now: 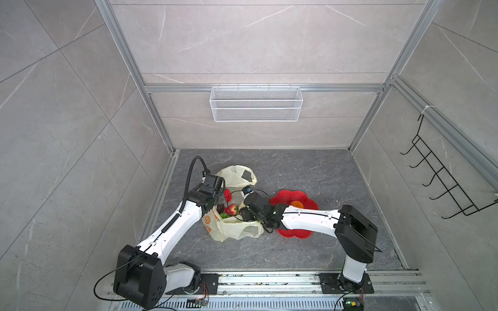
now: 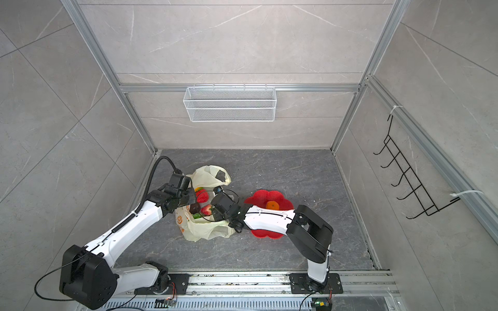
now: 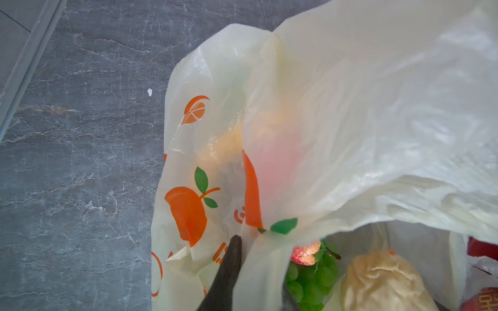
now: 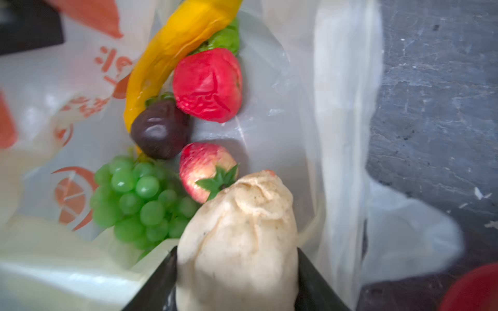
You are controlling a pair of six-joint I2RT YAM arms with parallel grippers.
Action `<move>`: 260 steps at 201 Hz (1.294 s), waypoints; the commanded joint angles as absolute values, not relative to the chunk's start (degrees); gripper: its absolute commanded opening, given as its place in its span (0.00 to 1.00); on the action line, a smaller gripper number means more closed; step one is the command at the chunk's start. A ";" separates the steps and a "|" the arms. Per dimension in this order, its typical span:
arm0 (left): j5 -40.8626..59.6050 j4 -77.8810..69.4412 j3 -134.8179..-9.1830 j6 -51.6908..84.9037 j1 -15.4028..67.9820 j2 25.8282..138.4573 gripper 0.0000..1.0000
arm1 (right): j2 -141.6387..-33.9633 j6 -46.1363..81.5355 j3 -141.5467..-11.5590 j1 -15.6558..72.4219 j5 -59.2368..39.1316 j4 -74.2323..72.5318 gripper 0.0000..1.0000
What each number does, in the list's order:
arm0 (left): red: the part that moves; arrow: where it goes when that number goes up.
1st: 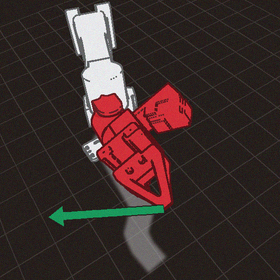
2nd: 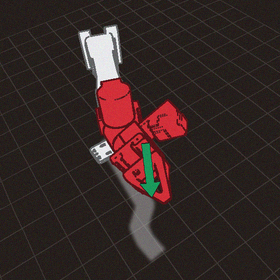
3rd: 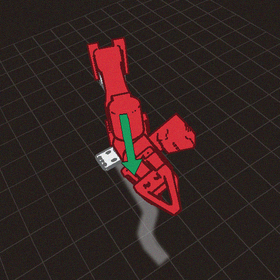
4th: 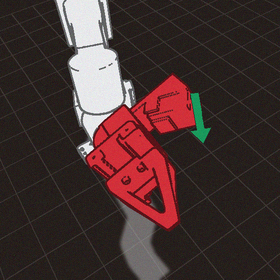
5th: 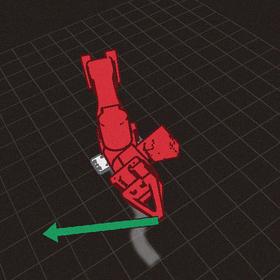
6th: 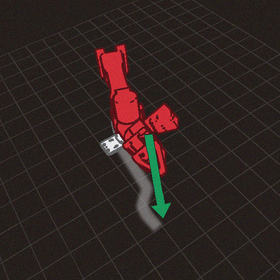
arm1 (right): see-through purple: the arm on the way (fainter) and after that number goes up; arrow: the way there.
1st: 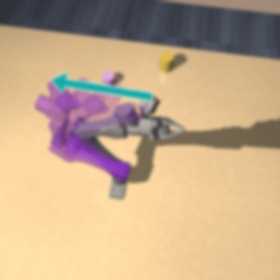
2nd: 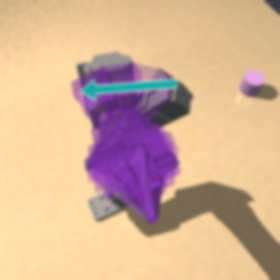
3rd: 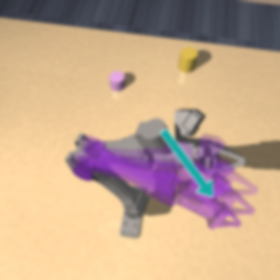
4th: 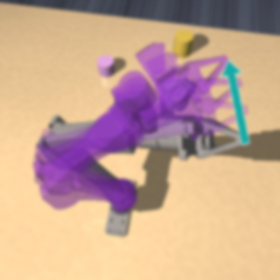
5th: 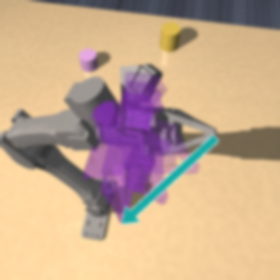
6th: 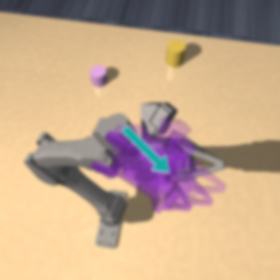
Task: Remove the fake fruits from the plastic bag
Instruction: 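Lift the pale fruit out with the right gripper while the left raises the bag rim, then place the pale fruit on the red plate beside the orange and release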
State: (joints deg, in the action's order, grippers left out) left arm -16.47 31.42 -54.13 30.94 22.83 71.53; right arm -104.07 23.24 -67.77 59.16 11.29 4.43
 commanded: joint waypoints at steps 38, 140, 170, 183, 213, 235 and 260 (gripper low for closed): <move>-11.36 27.70 -52.32 31.11 22.41 68.06 0.11 | -89.89 22.65 -59.81 59.36 16.12 3.46 0.49; -1.38 22.22 -47.77 30.55 22.85 65.28 0.11 | -68.85 24.65 -48.72 45.81 22.06 16.34 0.48; -0.54 21.17 -46.86 30.29 22.98 65.38 0.11 | -66.34 26.19 -43.35 45.44 30.60 17.93 0.47; -0.44 21.05 -46.85 30.32 23.03 65.48 0.11 | -64.94 28.50 -40.79 45.44 32.41 17.62 0.47; -0.44 21.01 -46.85 30.19 23.03 65.40 0.11 | -61.59 33.93 -35.89 45.48 33.33 16.99 0.47; -0.19 20.83 -47.18 30.40 23.02 65.48 0.11 | -61.50 37.71 -32.91 45.57 34.52 16.89 0.46; 0.57 20.57 -47.94 30.29 23.11 66.15 0.11 | -63.42 41.27 -29.59 46.03 35.49 14.83 0.46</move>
